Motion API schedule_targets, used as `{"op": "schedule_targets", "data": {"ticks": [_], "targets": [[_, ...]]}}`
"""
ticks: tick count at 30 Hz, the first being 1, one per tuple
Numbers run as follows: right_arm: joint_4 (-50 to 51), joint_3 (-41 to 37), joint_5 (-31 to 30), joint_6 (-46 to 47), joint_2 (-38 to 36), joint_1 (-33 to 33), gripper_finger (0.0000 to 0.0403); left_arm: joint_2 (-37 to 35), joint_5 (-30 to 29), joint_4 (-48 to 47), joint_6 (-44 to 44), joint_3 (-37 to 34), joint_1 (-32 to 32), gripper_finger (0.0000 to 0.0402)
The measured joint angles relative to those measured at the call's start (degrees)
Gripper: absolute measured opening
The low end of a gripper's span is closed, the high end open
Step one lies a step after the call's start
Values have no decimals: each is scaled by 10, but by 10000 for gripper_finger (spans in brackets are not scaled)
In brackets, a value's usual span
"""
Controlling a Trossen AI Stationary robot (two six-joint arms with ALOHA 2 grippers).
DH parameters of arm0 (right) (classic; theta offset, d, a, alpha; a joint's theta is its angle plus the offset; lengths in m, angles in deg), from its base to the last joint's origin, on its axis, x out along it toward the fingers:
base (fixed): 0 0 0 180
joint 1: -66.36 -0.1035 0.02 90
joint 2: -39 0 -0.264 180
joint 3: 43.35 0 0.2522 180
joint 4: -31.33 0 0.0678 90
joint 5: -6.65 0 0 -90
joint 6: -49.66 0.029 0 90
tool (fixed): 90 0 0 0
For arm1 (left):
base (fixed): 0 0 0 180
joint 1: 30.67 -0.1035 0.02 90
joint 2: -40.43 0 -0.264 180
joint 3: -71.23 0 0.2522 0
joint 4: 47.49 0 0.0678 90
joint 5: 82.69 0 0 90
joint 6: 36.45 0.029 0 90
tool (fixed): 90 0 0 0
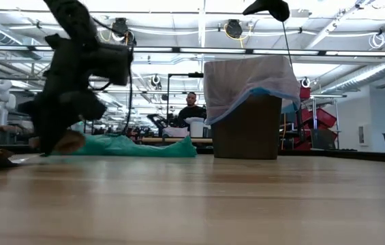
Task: Place trash/remove bag and relplace
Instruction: Put the brown paper into the black trash bin
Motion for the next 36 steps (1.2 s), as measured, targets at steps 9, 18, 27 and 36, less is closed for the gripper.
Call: {"op": "schedule_targets", "data": {"ticks": [9, 18, 27, 36], "targets": [[-2, 0, 0, 12, 0, 0, 215, -48, -43, -6, 25, 144, -12, 1], [-52, 0, -4, 1, 0, 0, 209, -61, -64, 137, 143, 350, -85, 1], [-94, 0, -7, -1, 0, 0, 209, 38, 70, 314, 178, 455, -146, 0], [-117, 0, -4, -4, 0, 0, 209, 159, 169, 410, 178, 555, -148, 47]]}}
